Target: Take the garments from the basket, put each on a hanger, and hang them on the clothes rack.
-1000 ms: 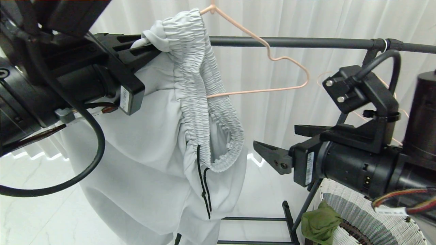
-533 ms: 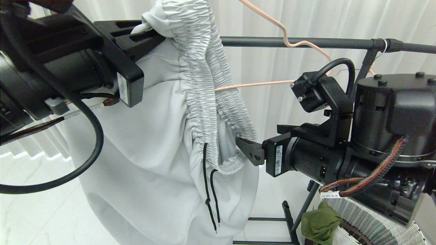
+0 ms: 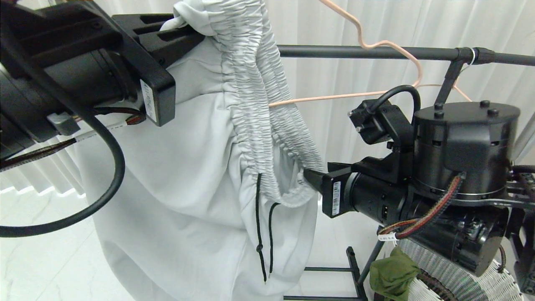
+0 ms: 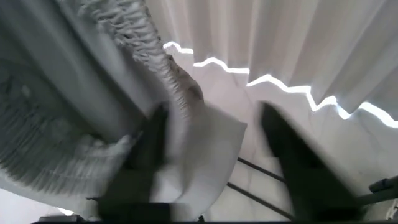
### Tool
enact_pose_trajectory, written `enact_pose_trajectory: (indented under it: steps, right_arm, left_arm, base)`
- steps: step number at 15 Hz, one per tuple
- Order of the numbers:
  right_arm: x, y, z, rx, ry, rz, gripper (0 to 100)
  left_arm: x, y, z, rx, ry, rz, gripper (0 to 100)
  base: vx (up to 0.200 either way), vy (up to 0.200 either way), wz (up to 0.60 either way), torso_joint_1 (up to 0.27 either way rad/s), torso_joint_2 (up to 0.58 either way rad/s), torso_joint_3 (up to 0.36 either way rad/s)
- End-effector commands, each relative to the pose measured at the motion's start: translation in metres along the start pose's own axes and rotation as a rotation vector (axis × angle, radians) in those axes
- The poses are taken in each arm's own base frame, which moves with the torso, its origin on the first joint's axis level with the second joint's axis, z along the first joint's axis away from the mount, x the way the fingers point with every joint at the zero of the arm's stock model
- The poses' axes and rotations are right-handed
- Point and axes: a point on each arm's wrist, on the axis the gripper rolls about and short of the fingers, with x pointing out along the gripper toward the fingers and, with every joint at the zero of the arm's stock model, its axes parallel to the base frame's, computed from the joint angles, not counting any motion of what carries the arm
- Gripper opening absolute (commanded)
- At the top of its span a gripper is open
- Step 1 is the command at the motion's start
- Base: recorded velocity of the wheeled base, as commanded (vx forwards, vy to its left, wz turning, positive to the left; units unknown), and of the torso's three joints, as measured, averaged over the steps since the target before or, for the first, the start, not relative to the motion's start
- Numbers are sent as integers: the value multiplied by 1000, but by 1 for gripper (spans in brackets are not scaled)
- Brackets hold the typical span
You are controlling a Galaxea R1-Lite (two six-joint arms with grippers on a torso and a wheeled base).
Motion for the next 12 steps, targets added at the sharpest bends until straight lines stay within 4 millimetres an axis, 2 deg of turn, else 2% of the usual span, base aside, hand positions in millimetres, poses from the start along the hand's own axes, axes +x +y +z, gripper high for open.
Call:
enact_pose_trajectory:
  steps: [1, 7, 12]
  right_arm:
    - [1, -5, 2, 5, -6, -17, 0]
    - [2, -46, 20, 31, -67, -172, 0]
    - [5, -81, 31, -3, -92, -298, 0]
  left_arm:
    - [0, 0, 0, 1, 2, -1, 0]
    - [-1, 1, -16, 29, 73, 20, 0]
    - [-14, -7, -25, 31, 100, -5, 0]
  base:
    - [0, 0, 0, 0, 0, 0]
    - [0, 0, 0, 0, 0, 0]
    - [0, 0, 0, 0, 0, 0]
